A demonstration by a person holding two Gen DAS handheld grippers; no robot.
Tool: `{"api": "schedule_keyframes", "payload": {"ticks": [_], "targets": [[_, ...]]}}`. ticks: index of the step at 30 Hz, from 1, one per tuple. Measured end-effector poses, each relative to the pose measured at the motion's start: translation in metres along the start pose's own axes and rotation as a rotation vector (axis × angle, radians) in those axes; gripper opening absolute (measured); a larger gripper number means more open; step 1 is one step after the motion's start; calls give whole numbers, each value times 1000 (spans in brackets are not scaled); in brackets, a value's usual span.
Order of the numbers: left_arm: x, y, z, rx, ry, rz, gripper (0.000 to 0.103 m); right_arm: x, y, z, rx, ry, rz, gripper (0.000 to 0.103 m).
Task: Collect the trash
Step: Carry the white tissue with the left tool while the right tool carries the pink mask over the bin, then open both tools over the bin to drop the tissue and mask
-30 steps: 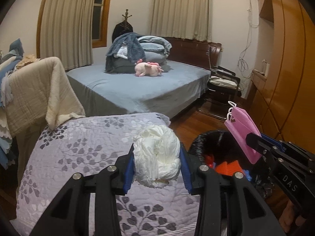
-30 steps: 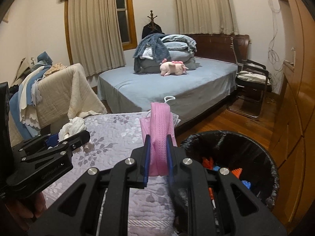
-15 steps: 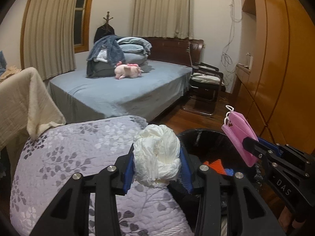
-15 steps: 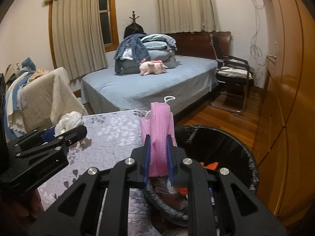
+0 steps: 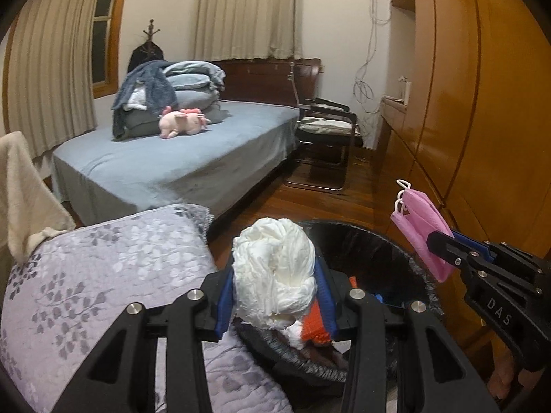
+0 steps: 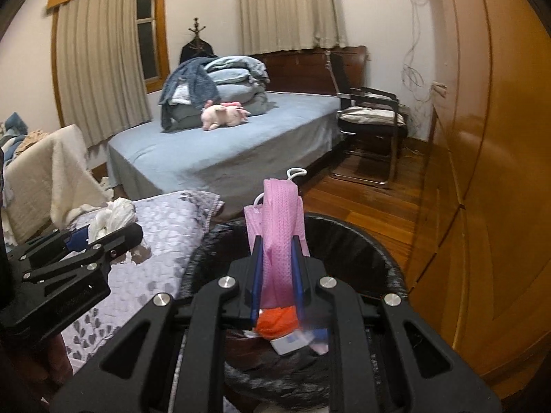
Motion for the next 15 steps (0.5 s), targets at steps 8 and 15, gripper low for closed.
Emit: {"api": "schedule_keyframes", "payload": {"ticks": [8, 15], "targets": [[-23, 5, -39, 33, 46, -27, 41, -34, 14, -25, 33, 50, -46, 15], [-37, 4, -75, 56, 56, -35, 41, -52, 26, -47, 71, 78, -73, 15]]}}
Point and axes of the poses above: each gripper's, at about its wrist camera, not at the fingertips, and z roughly against the way its jaws point, x to its left, y to its underside, the point moved 9 cm from there along -z, roughly the way its jaws point, and after that the axes turned 7 degrees about z, right-handed, at the moved point
